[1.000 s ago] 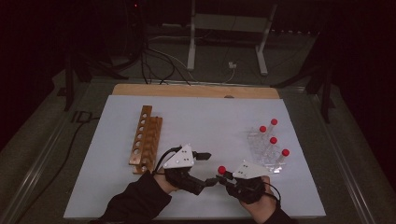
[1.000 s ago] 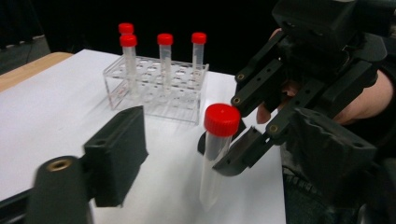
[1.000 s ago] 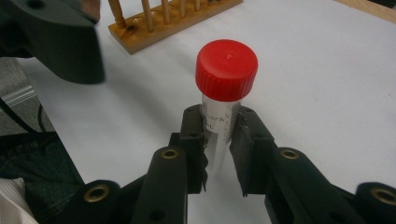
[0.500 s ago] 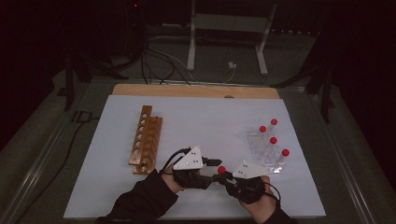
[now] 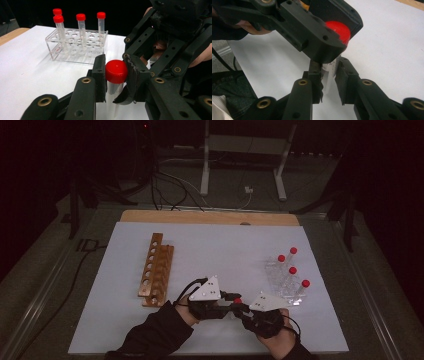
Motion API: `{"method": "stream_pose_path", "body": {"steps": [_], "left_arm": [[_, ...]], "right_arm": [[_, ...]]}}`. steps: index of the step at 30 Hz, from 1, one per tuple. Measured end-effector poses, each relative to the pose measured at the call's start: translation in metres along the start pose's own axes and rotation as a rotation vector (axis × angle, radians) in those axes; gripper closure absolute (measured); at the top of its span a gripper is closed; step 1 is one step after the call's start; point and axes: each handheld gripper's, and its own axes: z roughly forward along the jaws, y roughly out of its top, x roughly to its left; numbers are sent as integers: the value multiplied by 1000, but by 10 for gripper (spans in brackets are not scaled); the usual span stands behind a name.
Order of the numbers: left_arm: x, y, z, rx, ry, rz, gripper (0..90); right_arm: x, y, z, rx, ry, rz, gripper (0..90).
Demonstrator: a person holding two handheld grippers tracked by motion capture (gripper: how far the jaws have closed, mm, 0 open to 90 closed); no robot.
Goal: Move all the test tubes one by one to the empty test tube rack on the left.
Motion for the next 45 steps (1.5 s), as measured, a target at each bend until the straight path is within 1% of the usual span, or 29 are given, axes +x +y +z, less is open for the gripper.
{"method": "stream_pose_path", "body": {"steps": [4,8,9,14,15,16,17,18,19,20,22,26,27,28,30,31,32,33,35,36,37,38,39,40,42,43,44,45], "left_arm": [[1,1,0,6,-2,1,718],[2,2,-1,4,-4,-11,720],[4,3,-4,0,5,-11,720],[7,7,-12,-11,4,-16,720],[9,8,-16,-6,7,-18,720],[9,8,-16,-6,7,-18,721],[10,9,-18,-4,14,-16,721],[11,10,-20,-3,17,-19,721],[13,11,-24,-2,21,-18,721],[13,11,-24,-2,21,-18,721],[14,13,-30,2,36,-11,721],[18,15,-37,2,49,-16,721],[20,16,-41,0,59,-20,721],[22,17,-44,0,63,-22,721],[23,18,-46,-1,71,-21,721],[26,19,-51,-5,78,-30,721],[26,19,-51,-5,78,-30,721],[28,20,-55,-3,93,-28,721],[29,20,-57,-1,96,-29,721],[30,21,-59,-1,104,-31,721],[32,22,-62,0,110,-30,721],[35,22,-67,0,123,-31,721],[35,22,-67,0,123,-31,721],[36,22,-69,-1,129,-32,721],[40,23,-75,-1,143,-37,721],[43,24,-81,-2,160,-38,721],[45,25,-84,-1,169,-40,721],[45,25,-84,-1,169,-40,721]], "right_arm": [[-1,0,0,0,0,5,746],[-1,-1,0,-11,-1,9,736],[-1,-1,-1,-23,-4,13,675],[-3,-1,-4,-44,-22,23,572],[-3,-1,-4,-47,-31,20,546],[-3,-1,-4,-47,-31,20,546],[-4,-1,-6,-58,-38,28,516],[-4,-1,-6,-58,-38,28,516],[-6,-2,-7,-63,-47,32,464],[-8,-2,-8,-66,-44,37,441],[-10,-3,-9,-80,-45,50,397],[-11,-3,-11,-92,-54,48,305],[-12,-3,-12,-94,-55,50,270],[-12,-2,-12,-97,-47,53,249],[-13,-2,-12,-100,-49,57,215],[-13,-2,-12,-103,-50,62,192],[-13,-2,-12,-100,-53,63,175],[-13,-2,-12,-101,-51,64,150],[-13,-2,-13,-102,-54,75,104],[-13,-2,-13,-102,-54,75,104],[-13,-1,-14,-104,-58,78,29],[-13,-1,-14,-105,-56,83,28],[-14,-1,-15,-109,-54,81,5],[-14,-1,-15,-113,-59,84,0],[-14,-1,-16,-114,-54,90,0],[-15,-2,-18,-128,-48,86,0],[-15,-2,-19,-131,-37,86,0],[-16,-2,-20,-132,-30,85,0]]}}
